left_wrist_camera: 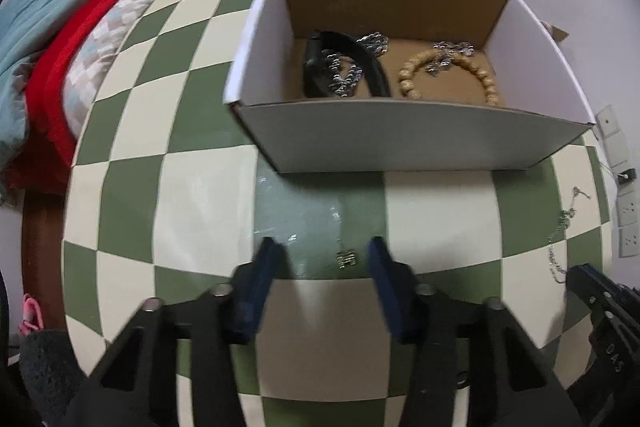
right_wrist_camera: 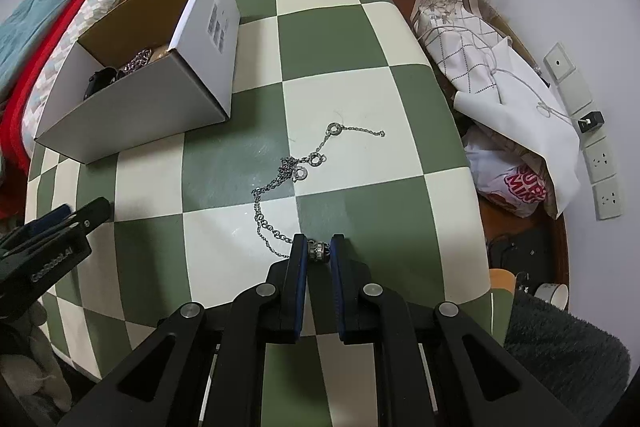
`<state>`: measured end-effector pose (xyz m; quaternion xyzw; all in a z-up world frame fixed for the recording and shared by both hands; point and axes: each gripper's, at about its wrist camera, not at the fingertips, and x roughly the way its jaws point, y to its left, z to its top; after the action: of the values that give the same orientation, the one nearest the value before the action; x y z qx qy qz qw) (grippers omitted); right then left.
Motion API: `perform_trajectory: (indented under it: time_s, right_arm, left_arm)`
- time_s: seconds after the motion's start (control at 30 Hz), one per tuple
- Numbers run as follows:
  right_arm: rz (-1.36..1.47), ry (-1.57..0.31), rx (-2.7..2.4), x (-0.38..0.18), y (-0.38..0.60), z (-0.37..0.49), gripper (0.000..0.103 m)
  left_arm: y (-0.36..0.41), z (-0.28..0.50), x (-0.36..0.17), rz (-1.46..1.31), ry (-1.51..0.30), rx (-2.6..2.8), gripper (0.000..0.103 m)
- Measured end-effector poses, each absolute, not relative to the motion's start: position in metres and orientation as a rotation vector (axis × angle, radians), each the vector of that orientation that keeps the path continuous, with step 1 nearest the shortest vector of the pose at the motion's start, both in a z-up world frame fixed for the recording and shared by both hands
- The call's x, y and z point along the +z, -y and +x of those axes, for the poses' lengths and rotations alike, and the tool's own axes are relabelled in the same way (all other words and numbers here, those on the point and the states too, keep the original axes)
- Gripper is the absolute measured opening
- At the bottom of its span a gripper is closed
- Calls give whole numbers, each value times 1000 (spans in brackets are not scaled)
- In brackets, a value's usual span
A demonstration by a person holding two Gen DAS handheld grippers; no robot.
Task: Organize jewelry
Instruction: 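Carry the silver chain necklace into the box with the right gripper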
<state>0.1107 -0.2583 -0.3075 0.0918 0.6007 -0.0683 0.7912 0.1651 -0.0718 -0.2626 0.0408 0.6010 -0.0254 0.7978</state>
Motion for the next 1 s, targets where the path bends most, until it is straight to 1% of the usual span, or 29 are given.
perform_trajectory:
  time_s: [0.03,0.07,0.1,0.23,0.37,0.73,1.0]
  right_arm:
    - [196,-1293,-147,-308,258,110,12]
    - [194,-1293,-148,-307,258,110,12]
    - [194,-1294,-147,-307,258,111,12]
    - [224,-1295,-141,-306,261,112,12]
    - [248,-1252,-109,-283,260,109,12]
    - [285,-1043,25,-161,247,111,12]
    - [274,-905,113,-77,228,129,12]
  left_arm:
    - [73,165,-262,83,-1286,-67,11]
    - [74,165,-262,85,-1286,-71,7]
    - [75,165,-262,88,-1286,-71,6]
    - [74,159,-256,80,-1271,-83,6]
    - [67,153,-239,56,-1253,-111,6]
    - [40,140,-147,-22,-1131,-189,6]
    - [33,157,-84,-56,-1025,-230,6]
